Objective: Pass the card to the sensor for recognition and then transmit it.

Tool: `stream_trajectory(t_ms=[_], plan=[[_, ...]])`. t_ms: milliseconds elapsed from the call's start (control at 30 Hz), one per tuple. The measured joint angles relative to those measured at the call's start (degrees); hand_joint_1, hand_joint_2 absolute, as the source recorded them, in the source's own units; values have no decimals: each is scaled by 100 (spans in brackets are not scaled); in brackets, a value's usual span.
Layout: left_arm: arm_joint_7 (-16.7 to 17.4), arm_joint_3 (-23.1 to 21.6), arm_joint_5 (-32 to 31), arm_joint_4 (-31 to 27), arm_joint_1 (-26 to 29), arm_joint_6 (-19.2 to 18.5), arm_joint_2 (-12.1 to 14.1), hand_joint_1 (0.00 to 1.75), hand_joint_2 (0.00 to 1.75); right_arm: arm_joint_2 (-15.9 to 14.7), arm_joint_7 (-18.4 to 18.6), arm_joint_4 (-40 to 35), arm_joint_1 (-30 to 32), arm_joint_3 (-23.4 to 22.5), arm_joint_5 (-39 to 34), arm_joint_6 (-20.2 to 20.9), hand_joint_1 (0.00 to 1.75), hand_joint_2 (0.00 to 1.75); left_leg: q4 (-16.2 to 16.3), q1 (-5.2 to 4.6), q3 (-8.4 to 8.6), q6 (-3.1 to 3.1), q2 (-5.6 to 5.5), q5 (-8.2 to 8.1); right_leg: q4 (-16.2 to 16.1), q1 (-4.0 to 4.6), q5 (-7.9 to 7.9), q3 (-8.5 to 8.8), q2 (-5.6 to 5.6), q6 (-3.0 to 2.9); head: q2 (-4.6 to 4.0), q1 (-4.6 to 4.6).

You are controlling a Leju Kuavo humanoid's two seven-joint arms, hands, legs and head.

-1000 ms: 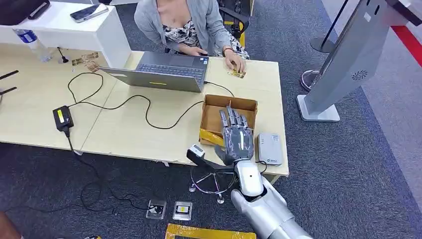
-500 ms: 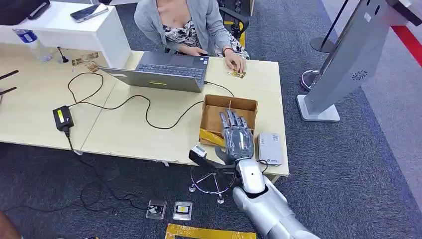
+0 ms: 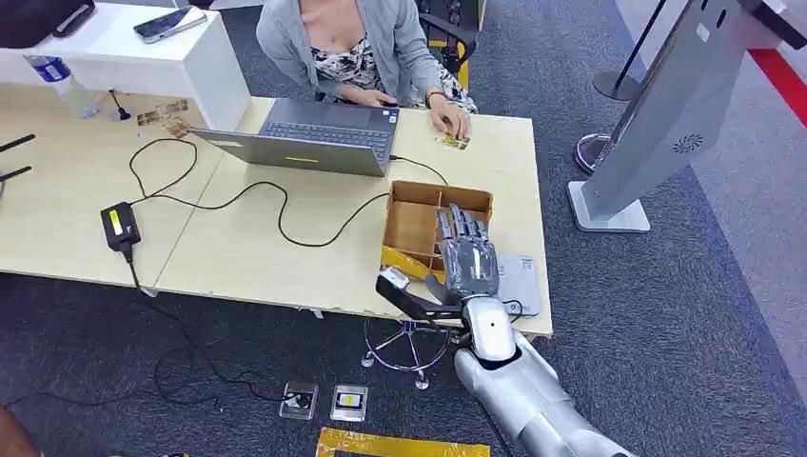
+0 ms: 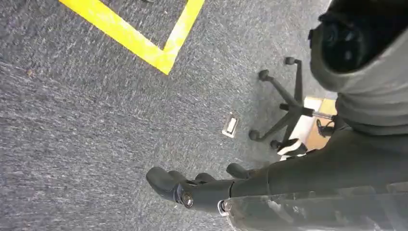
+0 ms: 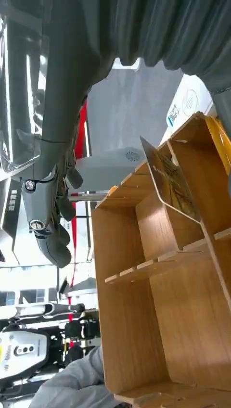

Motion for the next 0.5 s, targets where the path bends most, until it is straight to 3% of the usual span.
stream_trajectory(t_ms=[500], plan=[[138,2,-22,0,-1,43,-2,0,0,72,-116,199,-63,11,24,46,0,175,0,0,0,0,0,0,0,0,0,0,0,0,0,0]])
